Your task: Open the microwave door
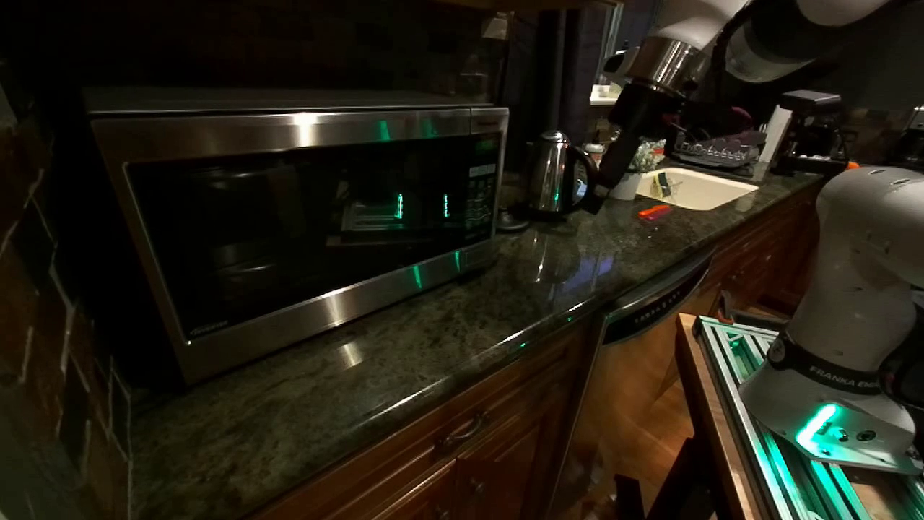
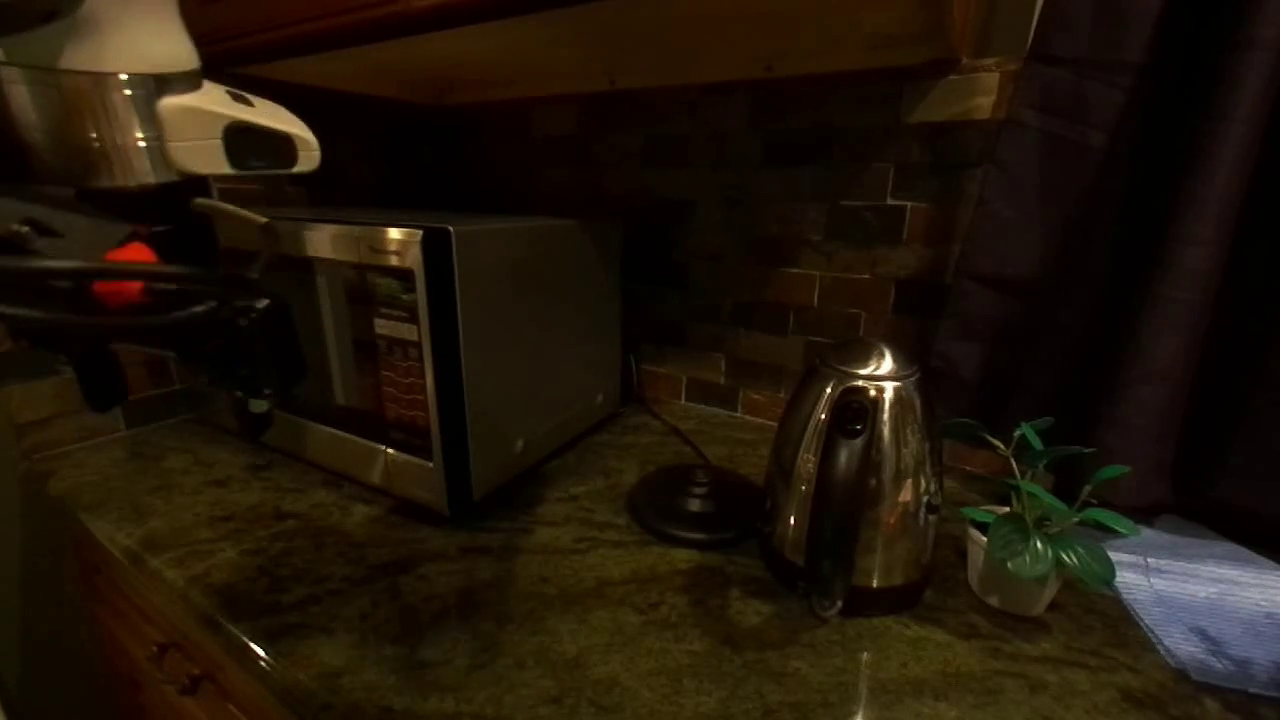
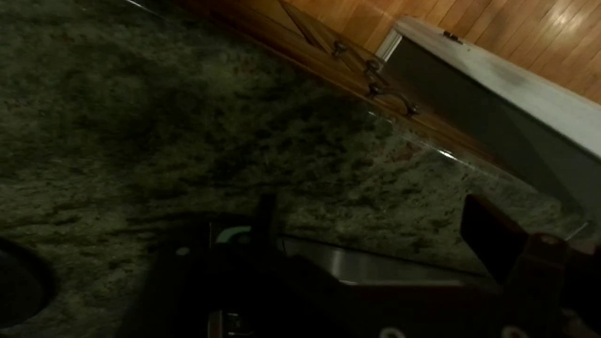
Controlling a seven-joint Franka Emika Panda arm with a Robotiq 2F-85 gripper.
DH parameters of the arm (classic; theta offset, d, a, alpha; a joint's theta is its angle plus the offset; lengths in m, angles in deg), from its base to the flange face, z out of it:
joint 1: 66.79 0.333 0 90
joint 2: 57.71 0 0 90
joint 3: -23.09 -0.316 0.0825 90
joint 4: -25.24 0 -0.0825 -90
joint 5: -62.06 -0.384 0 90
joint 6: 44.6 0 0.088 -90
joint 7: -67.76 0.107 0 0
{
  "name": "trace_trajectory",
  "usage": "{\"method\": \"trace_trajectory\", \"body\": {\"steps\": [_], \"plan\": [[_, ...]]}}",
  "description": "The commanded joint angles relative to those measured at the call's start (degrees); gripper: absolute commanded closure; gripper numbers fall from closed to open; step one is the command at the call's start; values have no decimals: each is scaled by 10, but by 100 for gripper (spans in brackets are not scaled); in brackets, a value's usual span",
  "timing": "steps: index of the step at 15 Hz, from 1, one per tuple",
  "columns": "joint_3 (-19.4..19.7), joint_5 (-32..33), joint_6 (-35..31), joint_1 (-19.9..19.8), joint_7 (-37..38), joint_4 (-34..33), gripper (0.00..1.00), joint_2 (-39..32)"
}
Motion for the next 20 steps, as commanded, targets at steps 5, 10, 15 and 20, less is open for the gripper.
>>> {"method": "trace_trajectory", "body": {"steps": [5, 10, 15, 20], "plan": [[-183, -2, -209, -55, 312, -4, 34, -148], [-343, 92, -357, -218, 516, -3, 74, -225], [-409, 167, -358, -315, 599, -10, 86, -224], [-503, 237, -361, -419, 665, -13, 100, -205]]}}
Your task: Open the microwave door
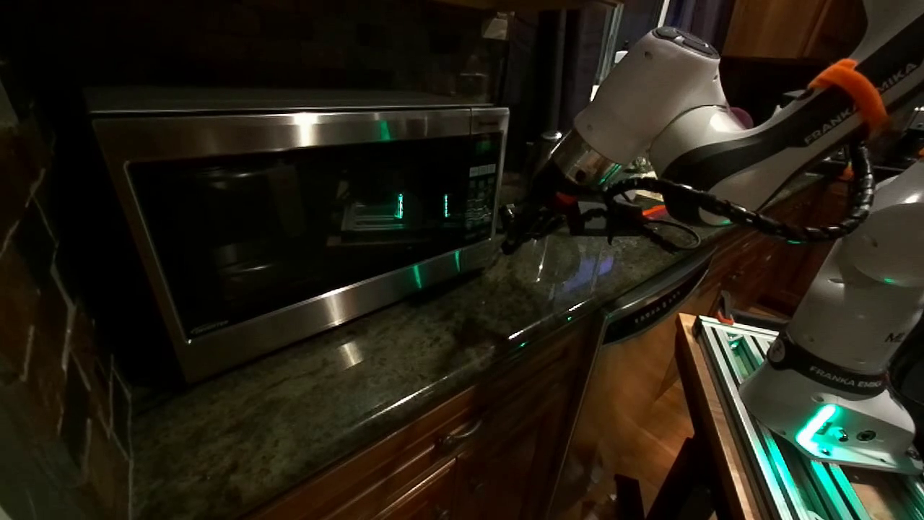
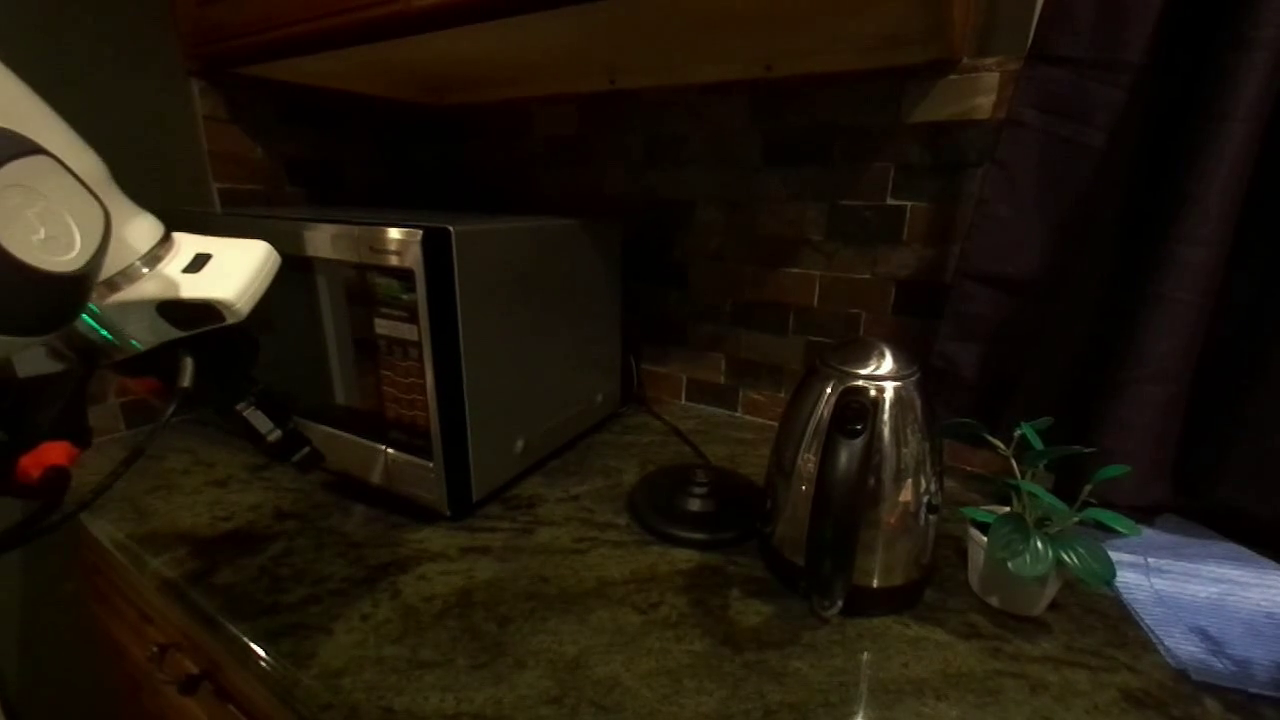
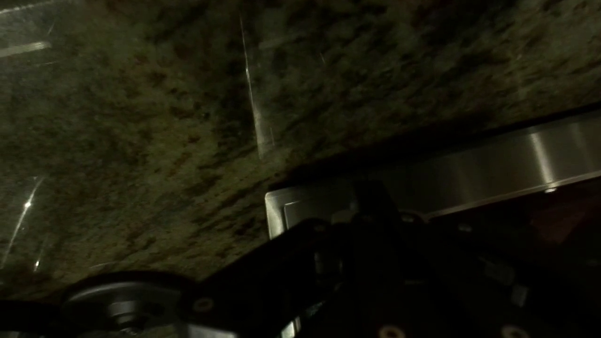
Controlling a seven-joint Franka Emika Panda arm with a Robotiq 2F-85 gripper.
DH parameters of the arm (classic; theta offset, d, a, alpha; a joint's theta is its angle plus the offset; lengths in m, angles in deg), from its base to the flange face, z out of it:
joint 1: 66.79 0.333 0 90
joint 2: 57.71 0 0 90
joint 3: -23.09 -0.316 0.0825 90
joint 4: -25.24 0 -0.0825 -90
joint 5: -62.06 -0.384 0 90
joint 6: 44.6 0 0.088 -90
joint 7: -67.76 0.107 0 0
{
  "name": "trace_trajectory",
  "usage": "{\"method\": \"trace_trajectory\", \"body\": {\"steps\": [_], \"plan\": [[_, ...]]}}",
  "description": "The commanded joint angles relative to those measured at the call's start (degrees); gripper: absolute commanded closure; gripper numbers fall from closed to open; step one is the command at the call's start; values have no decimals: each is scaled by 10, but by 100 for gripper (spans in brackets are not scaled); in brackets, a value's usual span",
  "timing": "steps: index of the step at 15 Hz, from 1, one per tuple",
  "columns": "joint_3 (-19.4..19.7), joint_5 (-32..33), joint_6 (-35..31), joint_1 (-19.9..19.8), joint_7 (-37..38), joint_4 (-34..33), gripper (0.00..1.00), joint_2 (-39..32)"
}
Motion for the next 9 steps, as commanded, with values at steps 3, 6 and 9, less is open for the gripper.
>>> {"method": "trace_trajectory", "body": {"steps": [3, 6, 9], "plan": [[-159, 108, -11, -171, 99, -5, 100, 19], [-236, 140, -23, -253, 134, -8, 100, 35], [-299, 155, -32, -322, 138, -19, 100, 39]]}}
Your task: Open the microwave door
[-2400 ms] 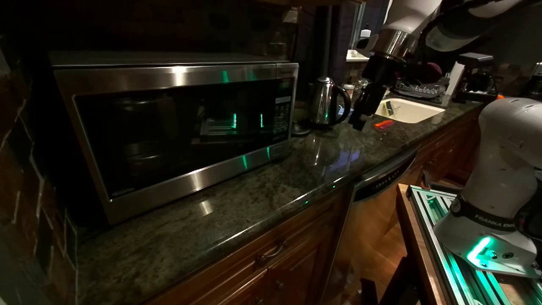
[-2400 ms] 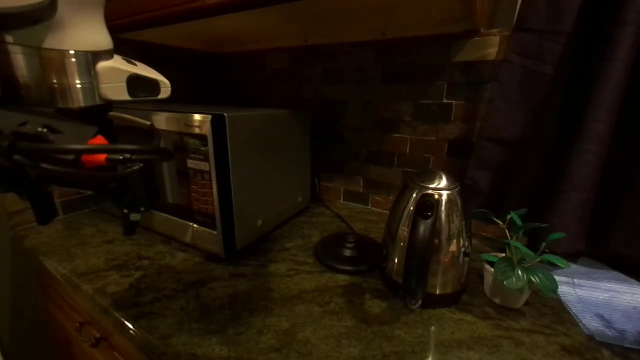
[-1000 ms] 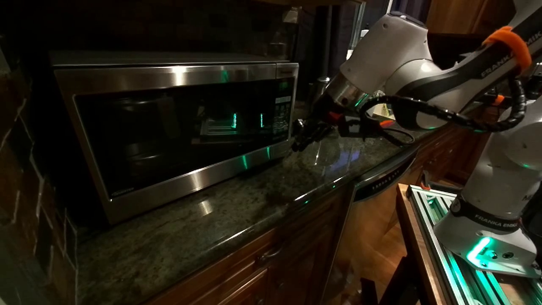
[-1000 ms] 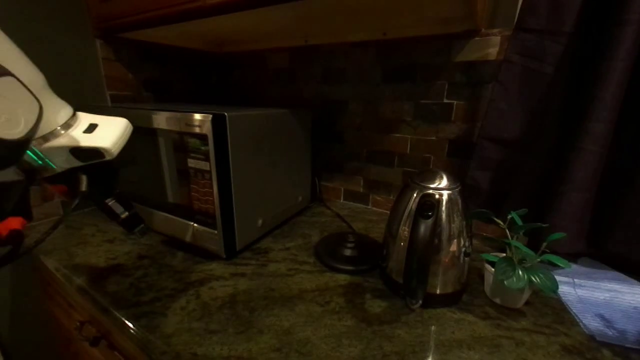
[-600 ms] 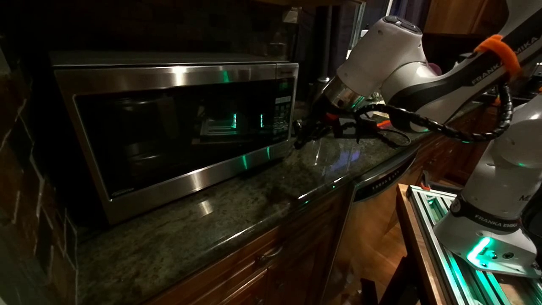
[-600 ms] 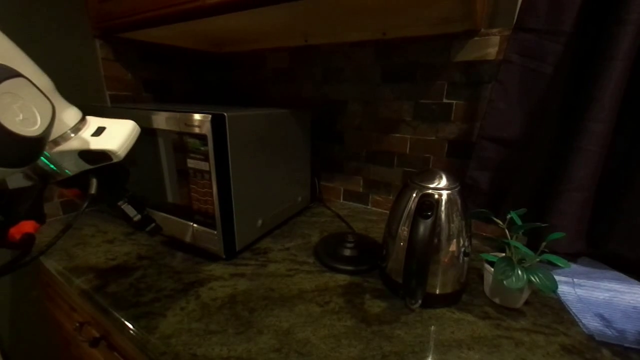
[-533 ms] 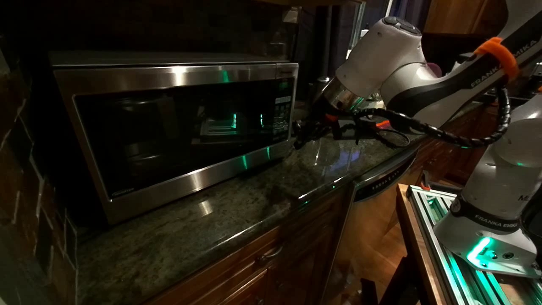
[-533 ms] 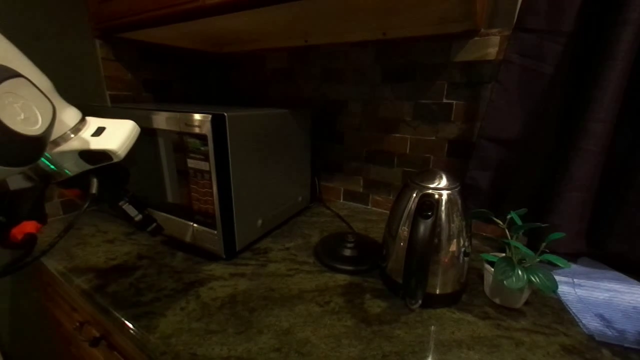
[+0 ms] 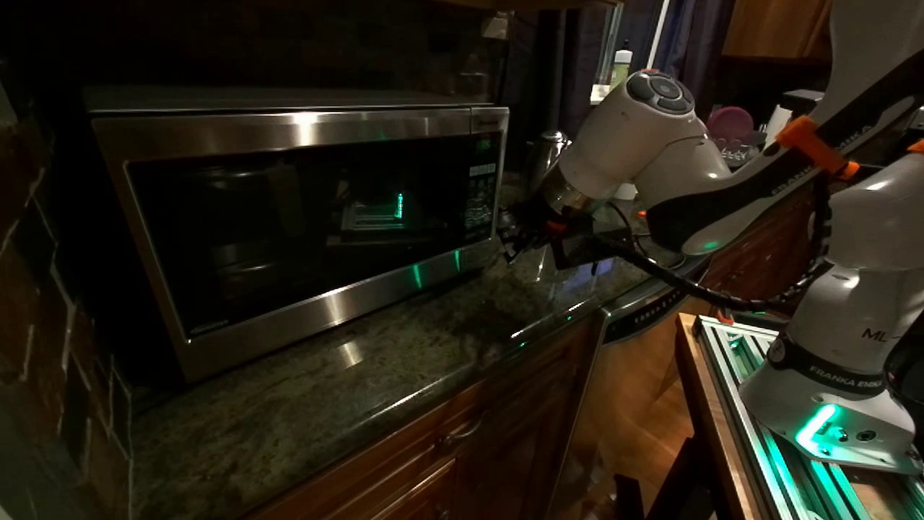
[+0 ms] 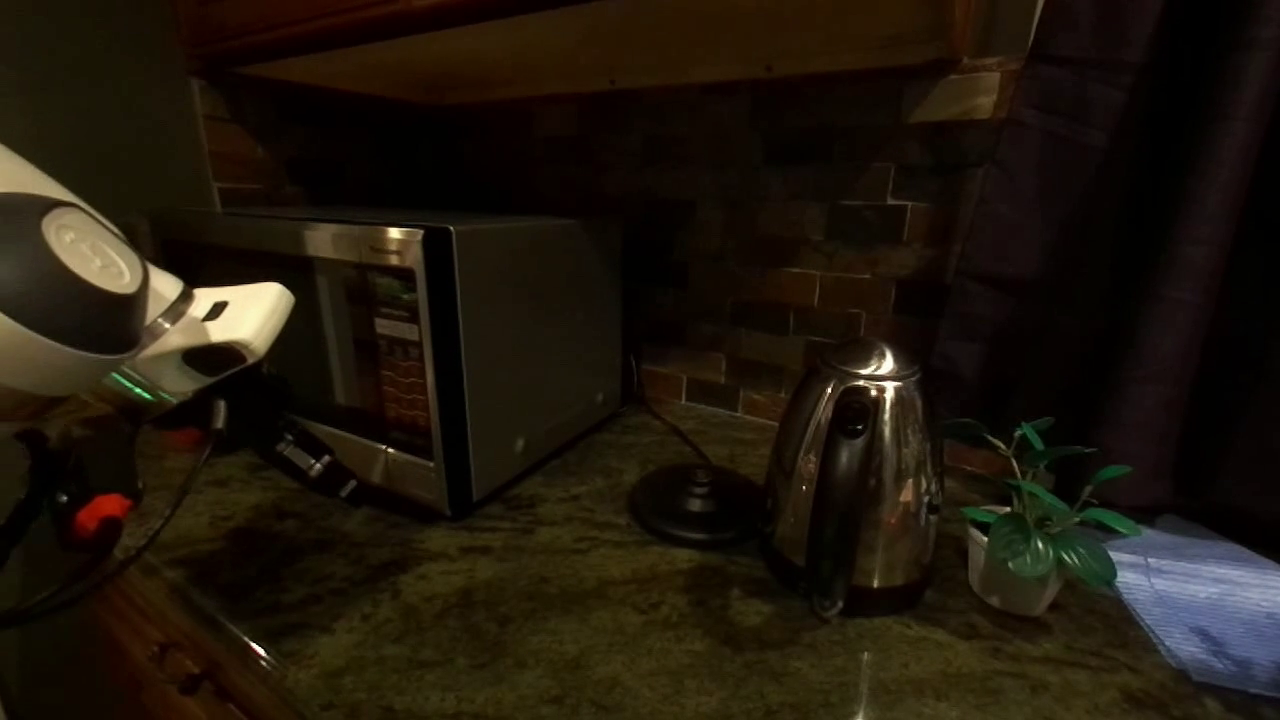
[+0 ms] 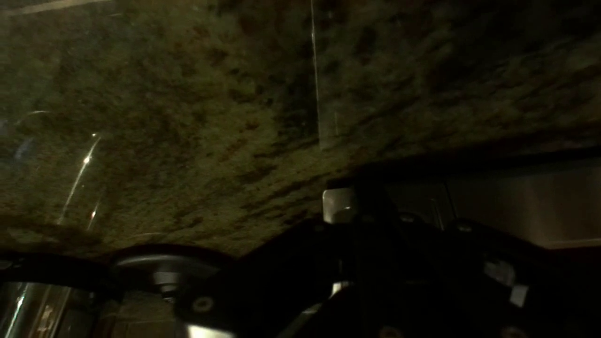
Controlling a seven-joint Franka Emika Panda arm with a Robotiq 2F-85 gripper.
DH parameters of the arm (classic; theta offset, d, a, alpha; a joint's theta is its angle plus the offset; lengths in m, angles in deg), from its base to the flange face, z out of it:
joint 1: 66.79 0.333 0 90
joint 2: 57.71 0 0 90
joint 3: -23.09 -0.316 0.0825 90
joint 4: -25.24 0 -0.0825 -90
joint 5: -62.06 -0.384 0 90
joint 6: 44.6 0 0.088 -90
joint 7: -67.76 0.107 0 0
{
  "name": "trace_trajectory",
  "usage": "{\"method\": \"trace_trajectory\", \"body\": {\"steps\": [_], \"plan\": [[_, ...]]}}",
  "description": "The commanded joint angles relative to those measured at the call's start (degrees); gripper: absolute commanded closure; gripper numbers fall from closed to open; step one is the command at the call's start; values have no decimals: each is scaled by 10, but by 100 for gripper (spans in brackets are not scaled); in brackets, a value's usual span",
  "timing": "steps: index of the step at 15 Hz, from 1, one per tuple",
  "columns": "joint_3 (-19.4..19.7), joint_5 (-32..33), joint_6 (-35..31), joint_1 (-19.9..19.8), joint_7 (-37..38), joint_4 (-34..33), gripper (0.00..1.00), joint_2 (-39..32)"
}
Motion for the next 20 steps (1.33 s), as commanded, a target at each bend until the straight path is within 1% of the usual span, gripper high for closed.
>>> {"method": "trace_trajectory", "body": {"steps": [1, 3, 7, 10, 11, 14, 17, 18, 20], "plan": [[-81, 32, -24, -84, 21, -12, 100, 14], [-124, 41, -39, -131, 21, -23, 100, 31], [-190, 36, -75, -209, 15, -49, 100, 57], [-239, 30, -84, -264, 11, -67, 100, 70], [-263, -42, -90, -278, -44, -67, 100, 87], [-313, -104, -93, -318, -89, -79, 100, 98], [-354, -160, -94, -345, -128, -88, 100, 112], [-364, -176, -100, -352, -137, -92, 100, 125], [-370, -206, -109, -354, -149, -94, 100, 149]]}}
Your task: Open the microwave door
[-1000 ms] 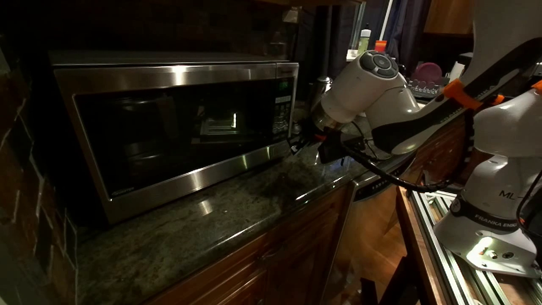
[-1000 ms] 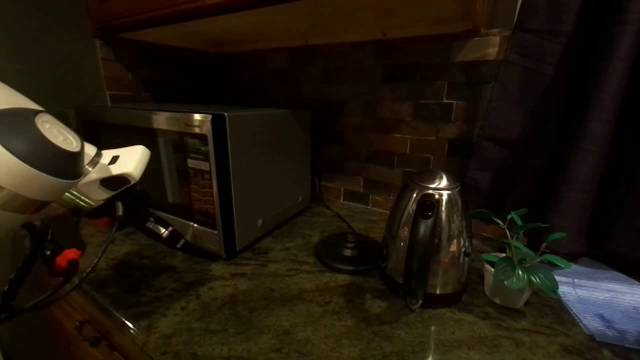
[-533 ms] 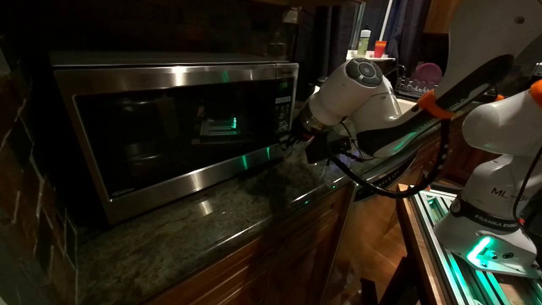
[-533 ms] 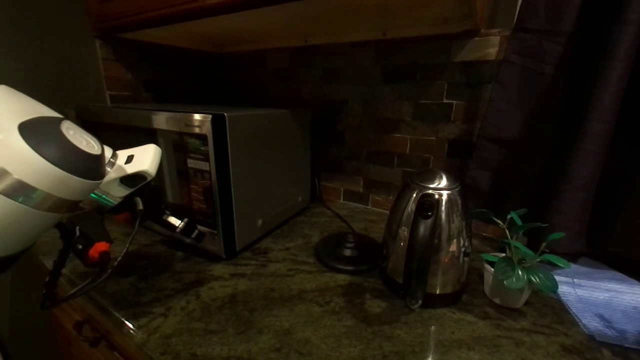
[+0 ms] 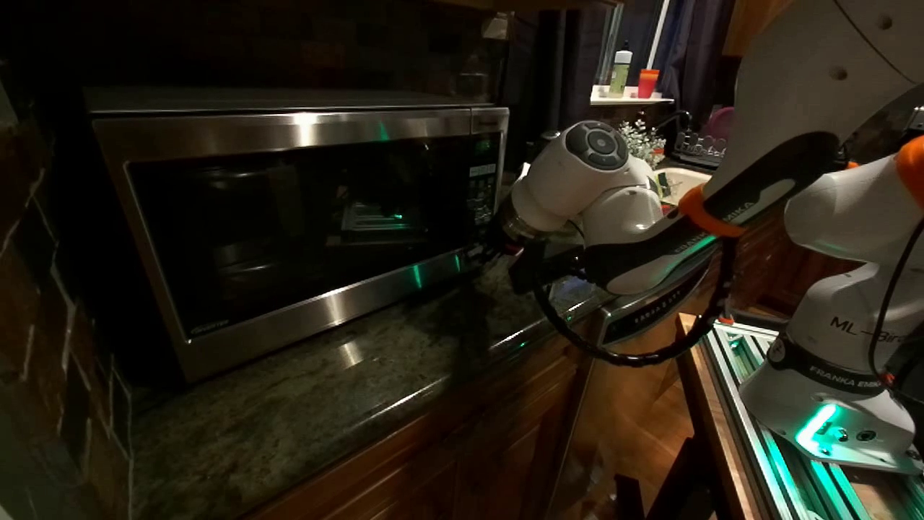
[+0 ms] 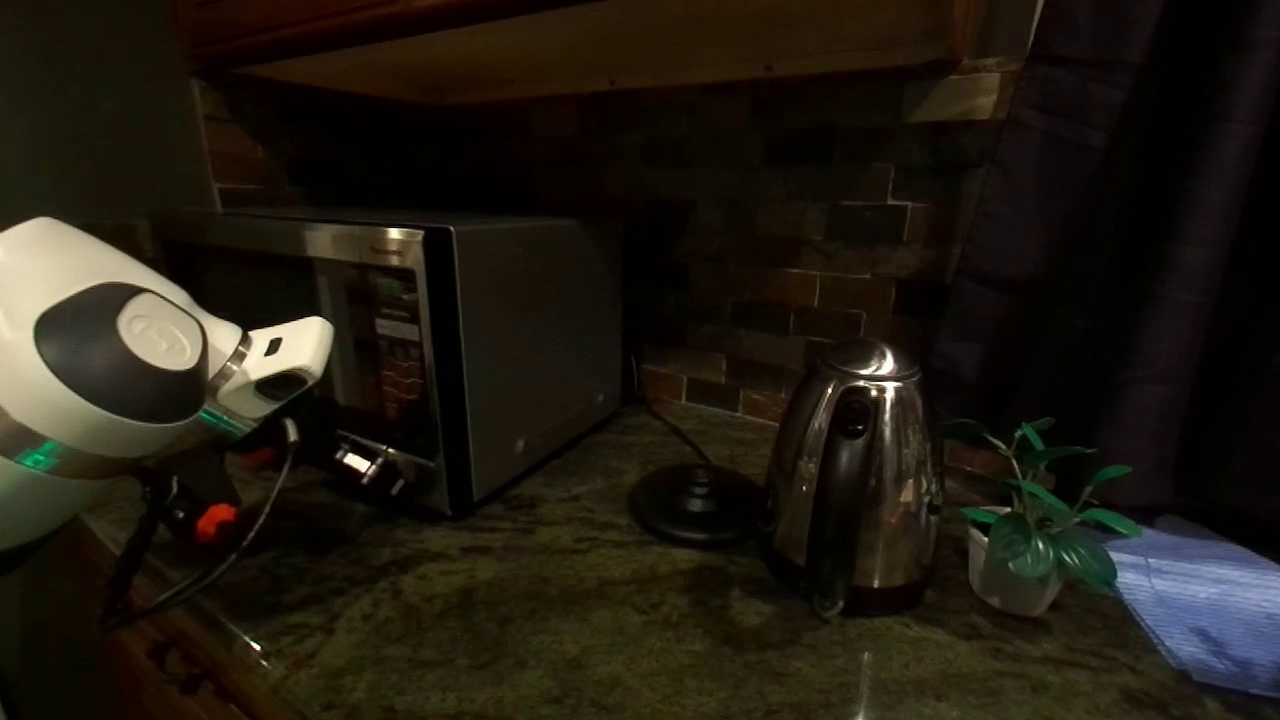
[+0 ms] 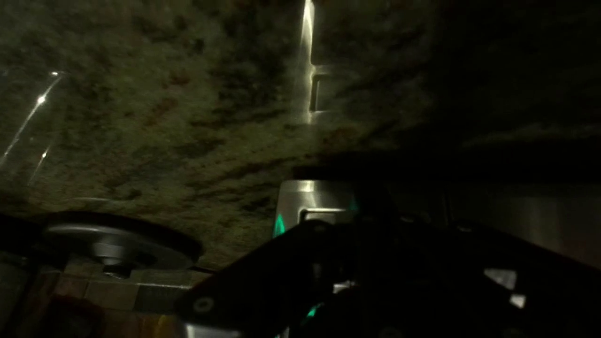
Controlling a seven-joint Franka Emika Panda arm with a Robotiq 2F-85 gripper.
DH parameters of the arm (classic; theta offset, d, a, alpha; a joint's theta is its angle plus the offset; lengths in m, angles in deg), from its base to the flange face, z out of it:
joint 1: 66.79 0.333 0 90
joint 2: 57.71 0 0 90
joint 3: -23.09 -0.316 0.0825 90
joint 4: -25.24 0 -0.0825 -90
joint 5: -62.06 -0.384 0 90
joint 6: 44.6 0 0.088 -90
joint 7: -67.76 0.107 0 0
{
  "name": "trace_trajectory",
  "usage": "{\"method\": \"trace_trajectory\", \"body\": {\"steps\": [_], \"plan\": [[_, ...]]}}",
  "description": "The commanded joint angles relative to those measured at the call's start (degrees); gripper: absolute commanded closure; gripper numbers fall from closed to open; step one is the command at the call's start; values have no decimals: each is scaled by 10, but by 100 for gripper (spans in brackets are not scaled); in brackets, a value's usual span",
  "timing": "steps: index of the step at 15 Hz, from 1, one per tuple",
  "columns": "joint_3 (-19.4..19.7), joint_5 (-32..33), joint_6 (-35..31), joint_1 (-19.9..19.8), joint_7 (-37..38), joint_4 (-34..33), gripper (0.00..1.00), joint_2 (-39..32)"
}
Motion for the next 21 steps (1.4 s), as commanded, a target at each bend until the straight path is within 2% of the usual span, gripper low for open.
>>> {"method": "trace_trajectory", "body": {"steps": [1, 11, 21], "plan": [[-21, -60, -37, -18, -32, -8, 100, 54], [-2, -138, -80, 31, -54, 20, 100, 111], [0, -162, -108, 14, -60, 17, 100, 155]]}}
